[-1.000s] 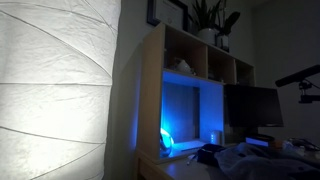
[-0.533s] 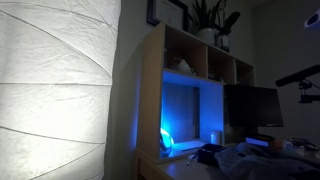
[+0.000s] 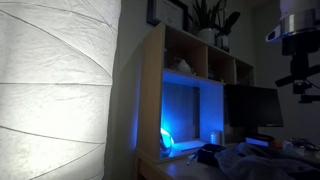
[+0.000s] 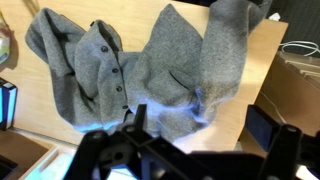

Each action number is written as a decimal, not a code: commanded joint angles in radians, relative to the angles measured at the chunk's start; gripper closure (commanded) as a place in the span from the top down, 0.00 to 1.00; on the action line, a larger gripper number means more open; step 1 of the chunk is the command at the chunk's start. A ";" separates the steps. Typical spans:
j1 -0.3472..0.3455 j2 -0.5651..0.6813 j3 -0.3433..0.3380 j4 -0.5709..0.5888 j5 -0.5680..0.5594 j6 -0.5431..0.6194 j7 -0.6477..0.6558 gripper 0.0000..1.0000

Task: Hang the sweater with the hanger

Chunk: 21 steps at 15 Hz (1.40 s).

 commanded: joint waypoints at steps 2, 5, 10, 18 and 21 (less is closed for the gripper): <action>0.000 0.205 -0.007 0.129 -0.207 -0.071 0.219 1.00; 0.029 0.325 -0.036 0.178 -0.277 -0.120 0.303 1.00; 0.078 0.483 -0.073 0.243 -0.241 -0.127 0.299 1.00; 0.102 0.564 -0.099 0.270 -0.059 -0.084 0.264 1.00; 0.103 0.571 -0.099 0.278 -0.050 -0.085 0.264 1.00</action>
